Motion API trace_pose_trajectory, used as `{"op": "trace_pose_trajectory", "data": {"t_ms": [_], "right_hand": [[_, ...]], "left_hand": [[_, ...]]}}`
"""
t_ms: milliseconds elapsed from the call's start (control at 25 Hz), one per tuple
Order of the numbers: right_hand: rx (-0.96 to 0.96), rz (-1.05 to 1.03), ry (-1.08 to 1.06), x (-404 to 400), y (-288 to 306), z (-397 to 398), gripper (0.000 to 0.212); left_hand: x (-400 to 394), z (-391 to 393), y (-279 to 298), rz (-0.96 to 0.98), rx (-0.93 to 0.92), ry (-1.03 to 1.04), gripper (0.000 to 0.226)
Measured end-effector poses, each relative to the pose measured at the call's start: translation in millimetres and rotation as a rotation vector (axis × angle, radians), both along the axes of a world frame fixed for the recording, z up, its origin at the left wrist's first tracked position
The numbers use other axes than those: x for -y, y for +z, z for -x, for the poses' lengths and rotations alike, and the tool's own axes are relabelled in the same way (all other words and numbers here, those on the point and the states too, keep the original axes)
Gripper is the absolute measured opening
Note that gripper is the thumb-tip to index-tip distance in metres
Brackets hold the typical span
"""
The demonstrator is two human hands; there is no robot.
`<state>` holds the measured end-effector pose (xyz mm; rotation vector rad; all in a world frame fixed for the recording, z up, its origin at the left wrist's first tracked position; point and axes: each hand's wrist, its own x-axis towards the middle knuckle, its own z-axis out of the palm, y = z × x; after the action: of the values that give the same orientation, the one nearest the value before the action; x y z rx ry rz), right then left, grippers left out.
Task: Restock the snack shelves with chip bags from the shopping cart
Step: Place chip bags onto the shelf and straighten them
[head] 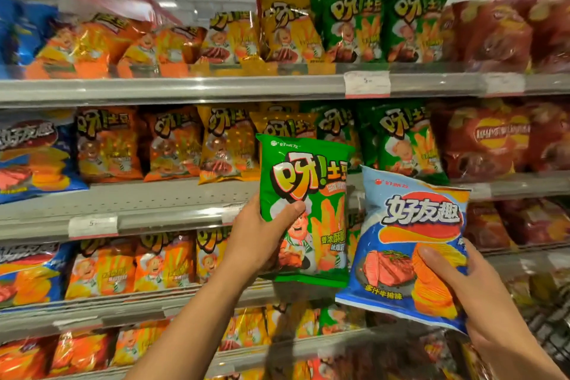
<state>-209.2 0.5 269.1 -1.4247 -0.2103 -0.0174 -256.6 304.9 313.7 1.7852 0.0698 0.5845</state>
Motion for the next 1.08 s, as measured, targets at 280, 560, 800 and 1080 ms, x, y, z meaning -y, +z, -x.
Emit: {"op": "trace_pose_trajectory", "data": {"t_ms": [280, 560, 800, 1080], "right_hand": [[-0.022, 0.022, -0.142, 59, 13, -86, 0.076], [0.037, 0.106, 0.062, 95, 32, -177, 0.072], [0.077, 0.12, 0.126, 97, 43, -201, 0.064], [0.061, 0.021, 0.146, 79, 39, -220, 0.093]], "left_hand": [[48, -113, 38, -0.089, 0.004, 0.165, 0.024], [65, -208, 64, 0.086, -0.031, 0.287, 0.04], [78, -235, 61, -0.05, -0.07, 0.199, 0.027], [72, -239, 66, 0.06, -0.161, 0.114, 0.027]]}}
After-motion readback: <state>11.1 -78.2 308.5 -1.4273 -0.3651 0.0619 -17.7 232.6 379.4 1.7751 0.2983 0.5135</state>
